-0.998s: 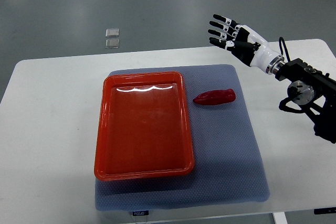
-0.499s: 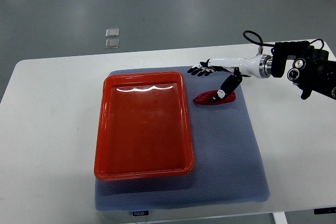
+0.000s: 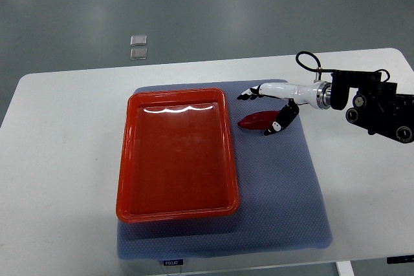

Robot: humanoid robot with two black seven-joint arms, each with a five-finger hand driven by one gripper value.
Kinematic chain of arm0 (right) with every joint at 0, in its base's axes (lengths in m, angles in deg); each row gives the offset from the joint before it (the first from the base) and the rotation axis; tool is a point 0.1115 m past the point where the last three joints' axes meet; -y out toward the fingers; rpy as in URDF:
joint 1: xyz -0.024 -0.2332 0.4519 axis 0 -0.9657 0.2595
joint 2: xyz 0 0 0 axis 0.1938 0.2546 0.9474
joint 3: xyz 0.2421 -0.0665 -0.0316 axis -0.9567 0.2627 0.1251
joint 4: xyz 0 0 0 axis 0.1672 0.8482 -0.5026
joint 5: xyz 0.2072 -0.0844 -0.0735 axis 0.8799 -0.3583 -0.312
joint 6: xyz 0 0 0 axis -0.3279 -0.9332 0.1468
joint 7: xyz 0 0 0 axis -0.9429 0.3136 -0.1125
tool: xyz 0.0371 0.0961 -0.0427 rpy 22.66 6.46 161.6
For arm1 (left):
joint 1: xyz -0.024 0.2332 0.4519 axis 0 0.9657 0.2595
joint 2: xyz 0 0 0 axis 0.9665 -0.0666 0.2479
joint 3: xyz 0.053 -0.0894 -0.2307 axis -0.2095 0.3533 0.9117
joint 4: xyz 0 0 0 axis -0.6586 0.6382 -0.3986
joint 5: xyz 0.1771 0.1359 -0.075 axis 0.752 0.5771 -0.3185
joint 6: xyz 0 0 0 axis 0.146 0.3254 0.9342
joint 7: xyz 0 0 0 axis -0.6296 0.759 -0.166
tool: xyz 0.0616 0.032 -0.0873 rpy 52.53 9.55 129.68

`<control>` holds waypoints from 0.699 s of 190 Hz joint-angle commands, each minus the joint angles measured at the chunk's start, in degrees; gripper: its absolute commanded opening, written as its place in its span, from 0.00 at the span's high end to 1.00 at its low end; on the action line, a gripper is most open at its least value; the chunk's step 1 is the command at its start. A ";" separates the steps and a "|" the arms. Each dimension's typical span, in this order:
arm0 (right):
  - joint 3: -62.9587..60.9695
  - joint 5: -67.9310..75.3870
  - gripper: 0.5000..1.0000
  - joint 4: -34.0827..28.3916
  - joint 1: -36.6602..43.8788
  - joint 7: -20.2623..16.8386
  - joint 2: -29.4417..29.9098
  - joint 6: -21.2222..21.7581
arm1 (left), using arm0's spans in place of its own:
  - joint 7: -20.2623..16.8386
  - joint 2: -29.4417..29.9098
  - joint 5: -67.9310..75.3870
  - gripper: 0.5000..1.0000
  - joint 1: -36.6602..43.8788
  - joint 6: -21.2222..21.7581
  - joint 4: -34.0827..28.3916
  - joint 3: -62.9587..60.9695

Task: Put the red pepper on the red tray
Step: 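Close the right hand's fingers around the red pepper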

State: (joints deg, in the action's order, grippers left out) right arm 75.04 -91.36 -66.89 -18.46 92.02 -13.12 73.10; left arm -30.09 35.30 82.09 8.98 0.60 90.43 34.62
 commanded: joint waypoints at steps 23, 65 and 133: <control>2.05 -2.17 0.20 2.47 -0.34 -0.27 0.86 -1.69 | 0.02 0.00 0.00 0.00 0.00 0.05 -0.06 0.00; 2.32 -3.05 0.30 3.78 -0.77 -0.53 1.12 -2.13 | -0.07 0.00 0.00 0.00 0.00 0.05 0.03 0.00; 2.93 -4.28 0.40 5.28 -1.74 -0.53 2.44 -3.36 | -0.07 0.00 0.00 0.00 0.00 0.05 0.03 0.00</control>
State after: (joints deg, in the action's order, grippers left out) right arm 77.93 -95.59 -61.84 -20.05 91.48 -10.79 69.97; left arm -30.09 35.30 82.09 8.98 0.63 90.44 34.62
